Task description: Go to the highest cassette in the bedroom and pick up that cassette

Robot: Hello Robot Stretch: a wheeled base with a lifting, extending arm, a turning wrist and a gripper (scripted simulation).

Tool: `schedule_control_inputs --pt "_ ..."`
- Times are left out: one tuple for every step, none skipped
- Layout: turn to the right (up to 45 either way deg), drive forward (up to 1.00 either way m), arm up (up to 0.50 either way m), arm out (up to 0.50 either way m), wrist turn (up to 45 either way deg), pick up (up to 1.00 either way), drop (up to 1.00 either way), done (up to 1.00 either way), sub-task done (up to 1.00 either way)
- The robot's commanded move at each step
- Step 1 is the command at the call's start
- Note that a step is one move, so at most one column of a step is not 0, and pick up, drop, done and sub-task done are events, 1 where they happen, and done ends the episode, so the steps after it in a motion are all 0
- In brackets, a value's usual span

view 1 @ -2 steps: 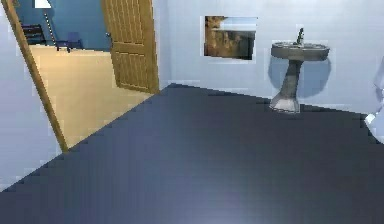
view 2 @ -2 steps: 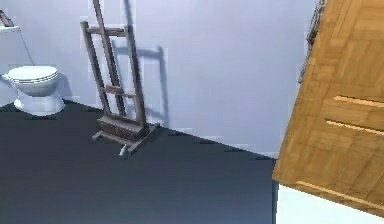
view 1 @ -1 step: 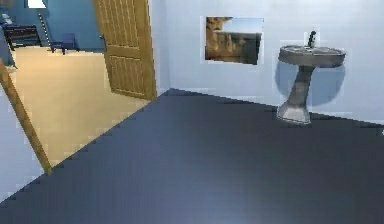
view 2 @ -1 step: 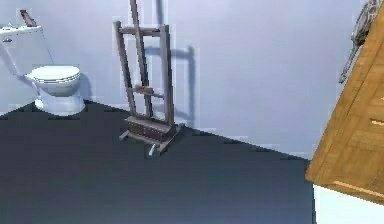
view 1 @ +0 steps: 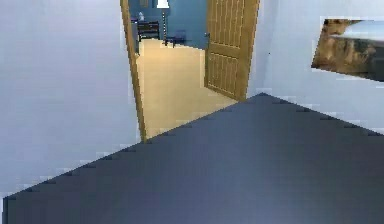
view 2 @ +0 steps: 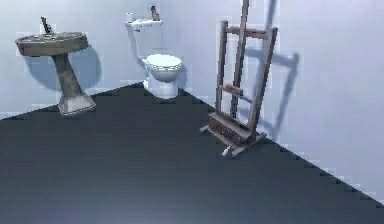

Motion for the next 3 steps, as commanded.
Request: schedule_control_inputs --pt "0.0 1.0 0.0 0.0 0.0 0.0 0.0 0.0 0.0" --pt "0.0 1.0 0.0 0.0 0.0 0.0 0.0 0.0 0.0" --pt "-6.0 0.0 0.0 0.0 0.0 0.0 0.0 0.0 0.0"
